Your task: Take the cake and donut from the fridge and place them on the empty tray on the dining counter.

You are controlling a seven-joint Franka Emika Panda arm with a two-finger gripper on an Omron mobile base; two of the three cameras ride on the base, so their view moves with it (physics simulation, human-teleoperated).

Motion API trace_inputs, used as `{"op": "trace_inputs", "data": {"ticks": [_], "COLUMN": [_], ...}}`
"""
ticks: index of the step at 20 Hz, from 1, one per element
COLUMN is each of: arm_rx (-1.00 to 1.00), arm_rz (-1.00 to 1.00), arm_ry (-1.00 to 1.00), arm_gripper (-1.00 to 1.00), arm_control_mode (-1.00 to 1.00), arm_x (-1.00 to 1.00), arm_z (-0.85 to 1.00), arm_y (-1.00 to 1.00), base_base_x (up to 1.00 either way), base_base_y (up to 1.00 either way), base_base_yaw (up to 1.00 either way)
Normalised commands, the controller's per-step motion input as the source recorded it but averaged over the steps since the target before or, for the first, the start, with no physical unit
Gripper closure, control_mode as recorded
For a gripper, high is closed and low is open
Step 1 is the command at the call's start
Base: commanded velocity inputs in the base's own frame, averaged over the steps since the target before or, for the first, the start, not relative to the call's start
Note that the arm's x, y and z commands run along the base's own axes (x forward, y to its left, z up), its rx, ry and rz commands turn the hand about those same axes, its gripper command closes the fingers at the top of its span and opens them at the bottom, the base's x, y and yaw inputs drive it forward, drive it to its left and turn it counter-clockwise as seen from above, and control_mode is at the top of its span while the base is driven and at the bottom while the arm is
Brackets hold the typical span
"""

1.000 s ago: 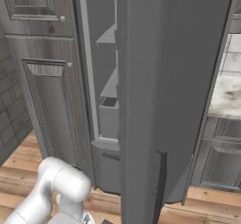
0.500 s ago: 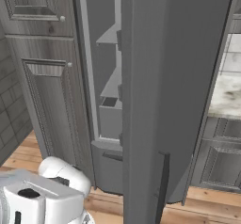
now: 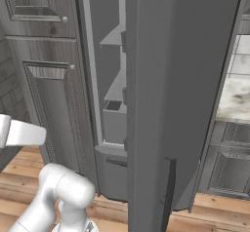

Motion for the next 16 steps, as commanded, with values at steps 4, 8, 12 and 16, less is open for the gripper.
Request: {"op": "trace_inputs", "data": {"ticks": [4, 8, 12, 16], "arm_rx": [-0.01, 0.0, 0.0, 0.0], "arm_rz": [-0.06, 0.0, 0.0, 0.0], "arm_ry": [0.11, 0.0, -0.09, -0.01], "arm_gripper": [1.0, 1.0, 1.0, 1.0], "arm_control_mode": [-1.0, -1.0, -1.0, -1.0], "arm_x": [0.68, 0.43, 0.28, 0.02], "arm_z": [-0.02, -0.24, -0.24, -0.09], "arm_y": [0.45, 0.08, 0.0, -0.15], "base_base_x": [0.0, 0.0, 0.0, 0.0], "base_base_y": [0.0, 0.0, 0.0, 0.0], "base_base_yaw": [0.0, 0.0, 0.0, 0.0]}}
